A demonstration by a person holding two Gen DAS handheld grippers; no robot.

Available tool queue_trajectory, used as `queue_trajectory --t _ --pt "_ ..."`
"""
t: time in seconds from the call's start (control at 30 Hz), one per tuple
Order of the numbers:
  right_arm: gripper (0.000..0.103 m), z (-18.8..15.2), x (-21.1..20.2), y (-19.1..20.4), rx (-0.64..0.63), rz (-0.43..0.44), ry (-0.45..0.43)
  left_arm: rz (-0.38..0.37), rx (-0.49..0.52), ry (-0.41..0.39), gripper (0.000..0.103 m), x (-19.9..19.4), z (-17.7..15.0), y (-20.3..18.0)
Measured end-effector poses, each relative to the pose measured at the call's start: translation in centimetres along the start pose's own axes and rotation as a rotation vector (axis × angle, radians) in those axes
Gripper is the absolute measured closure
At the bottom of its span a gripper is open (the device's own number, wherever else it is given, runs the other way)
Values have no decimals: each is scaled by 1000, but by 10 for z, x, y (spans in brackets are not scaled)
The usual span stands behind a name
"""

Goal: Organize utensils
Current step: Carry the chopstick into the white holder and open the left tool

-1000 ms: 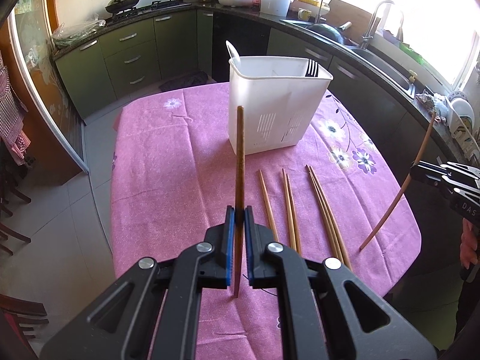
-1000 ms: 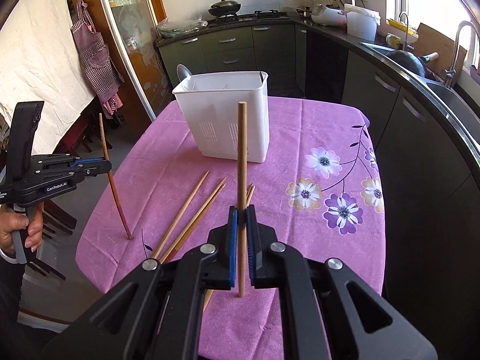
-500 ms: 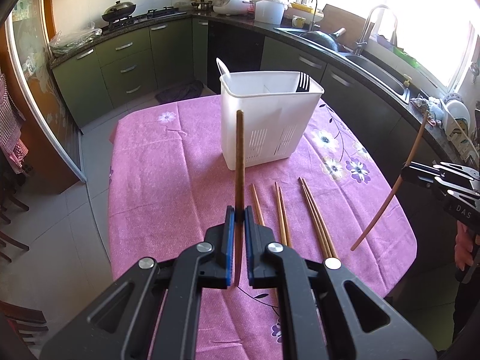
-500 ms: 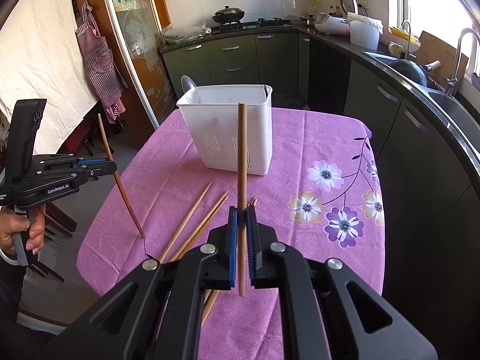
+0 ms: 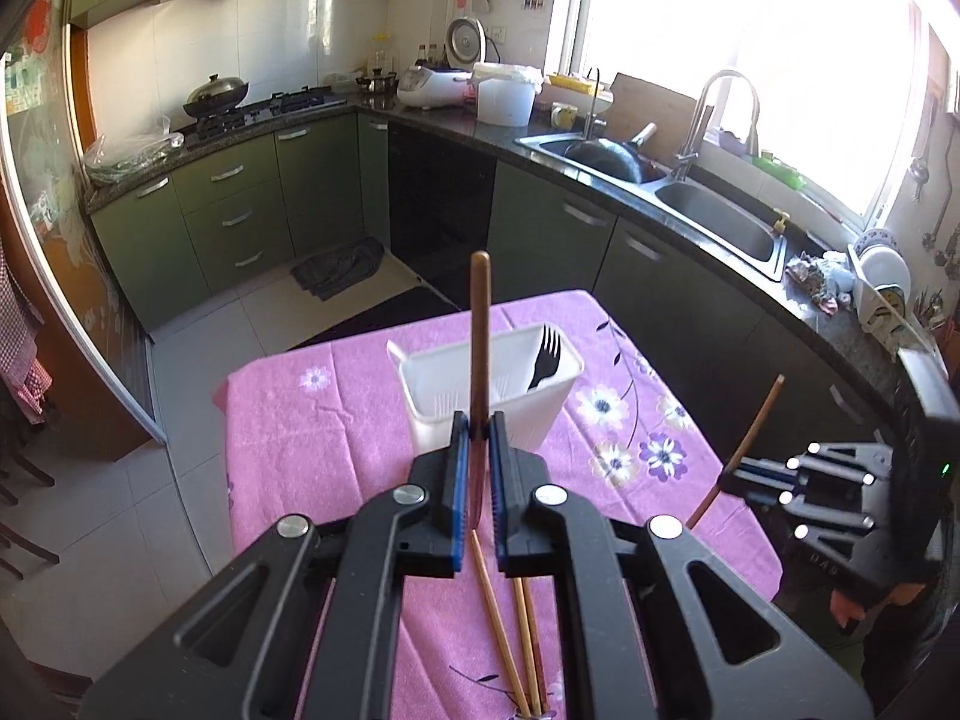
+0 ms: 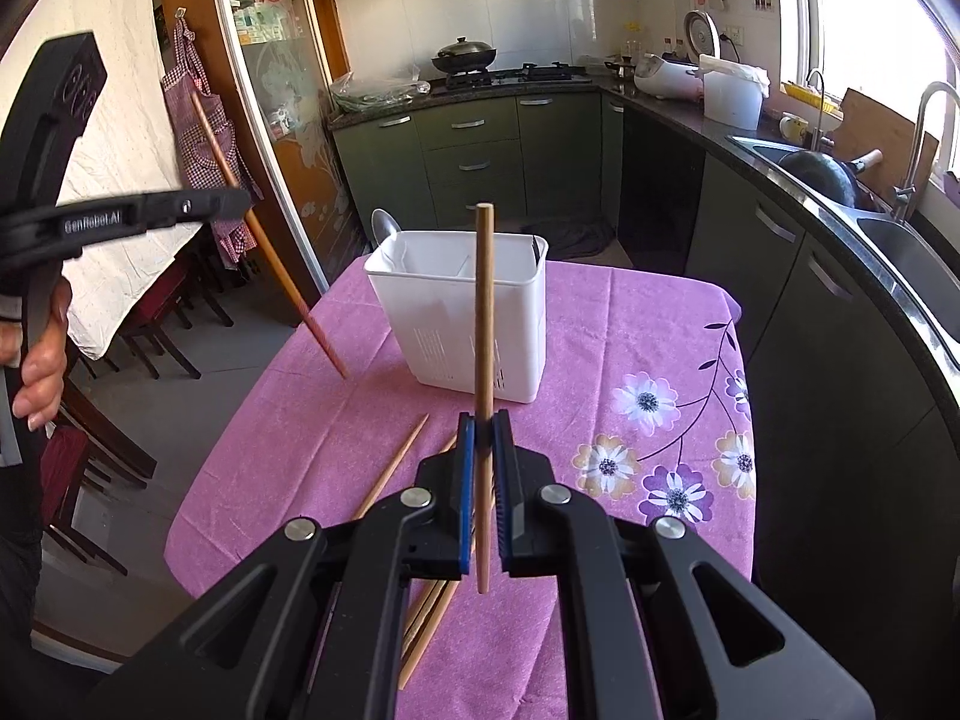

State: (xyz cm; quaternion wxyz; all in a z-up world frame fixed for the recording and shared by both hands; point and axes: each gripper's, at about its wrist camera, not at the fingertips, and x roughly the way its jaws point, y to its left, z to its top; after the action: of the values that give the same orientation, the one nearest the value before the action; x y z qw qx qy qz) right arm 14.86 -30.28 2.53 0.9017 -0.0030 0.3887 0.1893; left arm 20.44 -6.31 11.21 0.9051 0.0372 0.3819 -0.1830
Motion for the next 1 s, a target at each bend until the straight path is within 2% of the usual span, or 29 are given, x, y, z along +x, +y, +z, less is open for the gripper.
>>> queue_trajectory --t 0.23,0.43,0.63,0.73,0.8,0.87,1.0 --pt "96 -3 3 -5 3 13 12 24 8 -63 96 -6 59 -8" --pt "96 -5 2 -8 2 22 13 72 -6 -81 96 19 81 -6" --pt "96 5 -6 -12 9 28 -20 100 -4 30 96 69 64 -2" --pt "96 21 -11 -15 23 26 -54 99 -4 112 96 97 47 0" --pt "96 37 -17 -16 33 19 -93 94 -8 149 92 110 37 2" --pt "96 56 -23 -17 47 34 -128 84 -8 164 82 113 30 1" --pt "96 96 -36 -20 74 46 -218 69 -1 137 80 98 24 -3"
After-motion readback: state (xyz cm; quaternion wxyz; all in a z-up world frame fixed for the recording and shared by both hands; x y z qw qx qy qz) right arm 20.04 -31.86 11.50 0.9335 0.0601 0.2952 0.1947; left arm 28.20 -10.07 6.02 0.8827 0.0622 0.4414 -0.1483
